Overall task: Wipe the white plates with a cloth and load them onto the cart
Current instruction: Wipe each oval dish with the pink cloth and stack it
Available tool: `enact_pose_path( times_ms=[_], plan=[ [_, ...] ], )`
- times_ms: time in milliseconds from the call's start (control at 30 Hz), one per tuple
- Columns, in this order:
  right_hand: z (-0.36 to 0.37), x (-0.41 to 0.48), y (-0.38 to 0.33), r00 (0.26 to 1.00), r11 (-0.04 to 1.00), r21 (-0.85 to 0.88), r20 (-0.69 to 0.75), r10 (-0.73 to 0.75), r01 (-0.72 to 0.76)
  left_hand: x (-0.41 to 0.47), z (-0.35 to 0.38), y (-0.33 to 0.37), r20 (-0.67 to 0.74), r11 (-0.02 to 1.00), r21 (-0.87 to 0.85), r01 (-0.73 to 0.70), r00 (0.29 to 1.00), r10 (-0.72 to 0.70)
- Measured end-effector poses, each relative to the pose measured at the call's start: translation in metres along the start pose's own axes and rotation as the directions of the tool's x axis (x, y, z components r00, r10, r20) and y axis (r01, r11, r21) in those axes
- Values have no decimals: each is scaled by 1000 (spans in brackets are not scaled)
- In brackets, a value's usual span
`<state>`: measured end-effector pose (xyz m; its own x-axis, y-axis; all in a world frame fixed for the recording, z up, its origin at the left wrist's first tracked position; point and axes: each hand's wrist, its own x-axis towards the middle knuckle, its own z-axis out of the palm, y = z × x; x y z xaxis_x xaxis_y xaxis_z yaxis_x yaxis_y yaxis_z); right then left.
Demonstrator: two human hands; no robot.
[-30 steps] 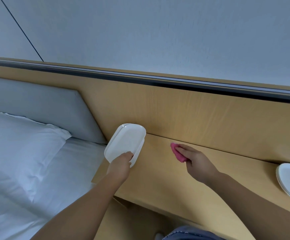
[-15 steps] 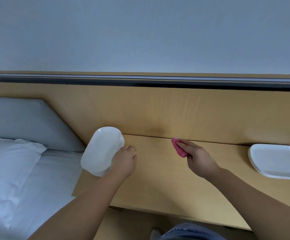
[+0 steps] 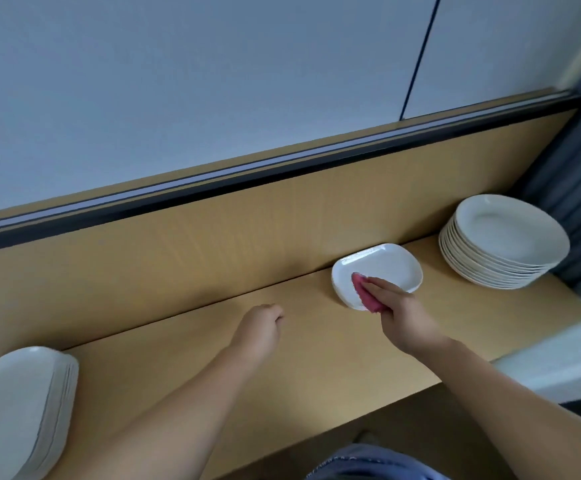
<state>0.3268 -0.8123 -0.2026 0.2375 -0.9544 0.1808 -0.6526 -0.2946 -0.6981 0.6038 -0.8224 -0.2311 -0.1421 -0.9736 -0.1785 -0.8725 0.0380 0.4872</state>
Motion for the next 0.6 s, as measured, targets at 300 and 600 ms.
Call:
enact_pose_path(
  times_ms=[300,600],
  plan=[
    [-60,-13,88,995,995,-16,0,102,-102,69,52,87,72,967,246,63,994,-83],
    [-72,1,131,995,994,58,53,87,-90,108,81,116,87,952,90,291,950,-299]
  ],
)
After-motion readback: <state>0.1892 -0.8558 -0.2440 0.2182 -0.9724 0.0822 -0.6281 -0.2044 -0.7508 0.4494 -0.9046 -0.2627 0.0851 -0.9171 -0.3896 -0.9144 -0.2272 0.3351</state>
